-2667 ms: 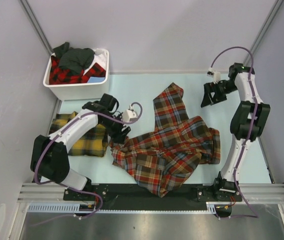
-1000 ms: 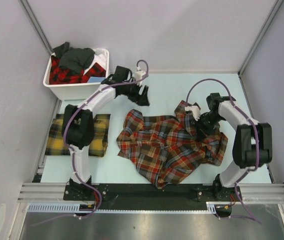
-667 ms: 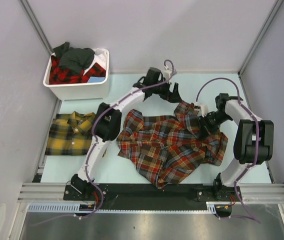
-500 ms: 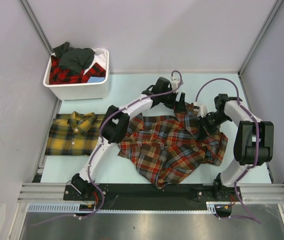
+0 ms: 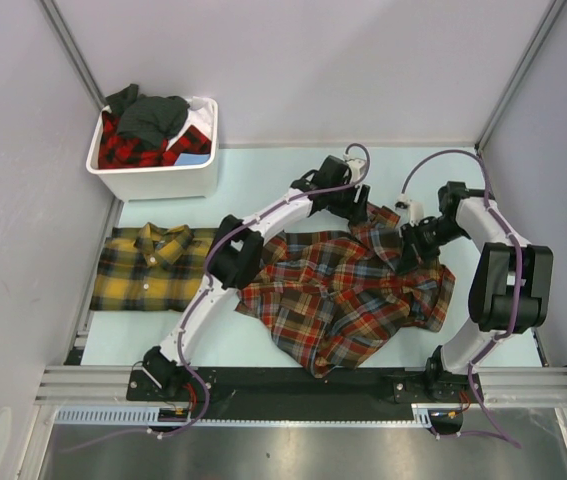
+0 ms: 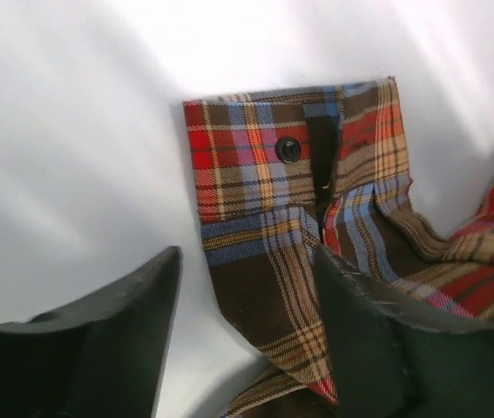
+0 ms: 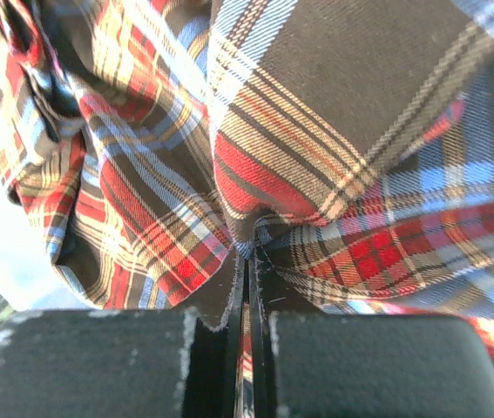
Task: Fold and stack the long sleeve shirts
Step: Flatten the shirt out
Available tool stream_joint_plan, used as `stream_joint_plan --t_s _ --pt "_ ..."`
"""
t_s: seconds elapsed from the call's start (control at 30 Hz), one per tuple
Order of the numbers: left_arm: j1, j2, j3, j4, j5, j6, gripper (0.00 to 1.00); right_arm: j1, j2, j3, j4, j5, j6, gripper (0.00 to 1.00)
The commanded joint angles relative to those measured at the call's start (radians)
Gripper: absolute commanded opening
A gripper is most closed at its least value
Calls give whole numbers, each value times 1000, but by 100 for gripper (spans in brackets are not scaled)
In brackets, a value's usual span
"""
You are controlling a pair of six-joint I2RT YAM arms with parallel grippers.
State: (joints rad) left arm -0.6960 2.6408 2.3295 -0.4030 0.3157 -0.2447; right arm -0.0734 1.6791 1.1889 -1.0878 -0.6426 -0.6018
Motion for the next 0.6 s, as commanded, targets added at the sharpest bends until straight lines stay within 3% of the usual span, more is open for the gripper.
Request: stream_joint_plan --t_s 0.0,0.1,0.23,0.27,0.37,0.57 --pt "-39 51 112 -115 -35 59 70 -31 5 92 -32 -38 7 0" --pt "-59 59 137 -126 -50 96 51 -37 7 97 -52 -42 5 0" --pt "-83 65 160 -145 -70 143 39 -37 -1 81 -54 -40 7 0" --pt "-83 65 160 -143 -63 143 23 -37 -4 77 -52 -40 8 0" --pt "-53 36 137 -68 36 107 0 -39 -7 57 -40 -35 22 0" --pt "82 -250 -61 336 219 5 0 -49 8 81 52 -8 86 0"
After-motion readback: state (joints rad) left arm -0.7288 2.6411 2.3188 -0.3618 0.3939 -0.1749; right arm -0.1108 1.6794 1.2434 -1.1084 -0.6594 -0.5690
